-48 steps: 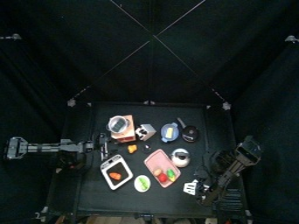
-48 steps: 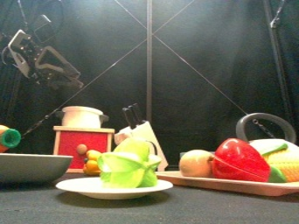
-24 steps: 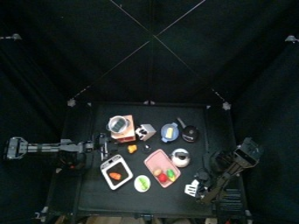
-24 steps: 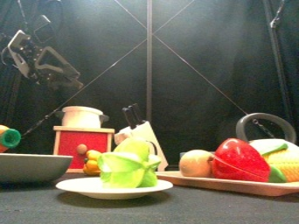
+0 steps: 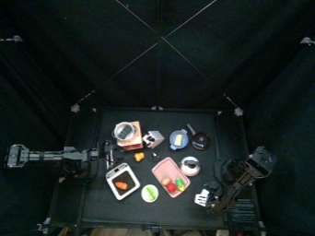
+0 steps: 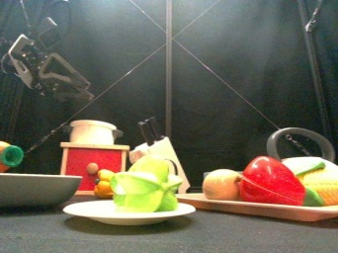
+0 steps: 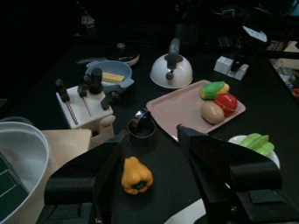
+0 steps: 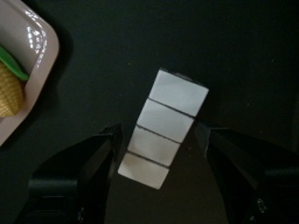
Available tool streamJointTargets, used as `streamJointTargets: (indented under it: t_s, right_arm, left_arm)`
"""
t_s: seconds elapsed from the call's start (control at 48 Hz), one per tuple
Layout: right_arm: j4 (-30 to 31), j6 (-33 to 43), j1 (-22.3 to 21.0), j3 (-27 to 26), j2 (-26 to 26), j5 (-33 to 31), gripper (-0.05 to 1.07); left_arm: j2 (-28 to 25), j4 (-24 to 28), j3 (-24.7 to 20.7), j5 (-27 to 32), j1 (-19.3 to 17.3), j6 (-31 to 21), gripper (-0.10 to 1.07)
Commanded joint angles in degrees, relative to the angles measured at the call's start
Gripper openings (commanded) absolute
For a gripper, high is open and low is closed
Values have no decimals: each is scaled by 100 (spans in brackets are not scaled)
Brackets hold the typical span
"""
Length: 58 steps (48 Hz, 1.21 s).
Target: Grab white sushi roll
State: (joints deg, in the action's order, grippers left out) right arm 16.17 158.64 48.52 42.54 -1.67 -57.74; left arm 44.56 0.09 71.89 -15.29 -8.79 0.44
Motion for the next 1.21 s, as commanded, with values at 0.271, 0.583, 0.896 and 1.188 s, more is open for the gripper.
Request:
streamJointTargets:
  t_s: [0.271,0.583,0.896,1.188]
  right_arm:
    - [308,-26,-237,141,-35,308,92]
    - [308,-26,-272,308,53,782,70]
    - [738,-202,-272,44,-448,360,63]
    - [1248,-299,-422,-26,-492,193,64]
  left_arm:
    - [0,0,-70,-53,-9,0,86]
    - [0,9,-62,-53,0,0,86]
    - [-9,0,-62,-53,0,0,86]
    - [0,0,-62,-53,-9,0,86]
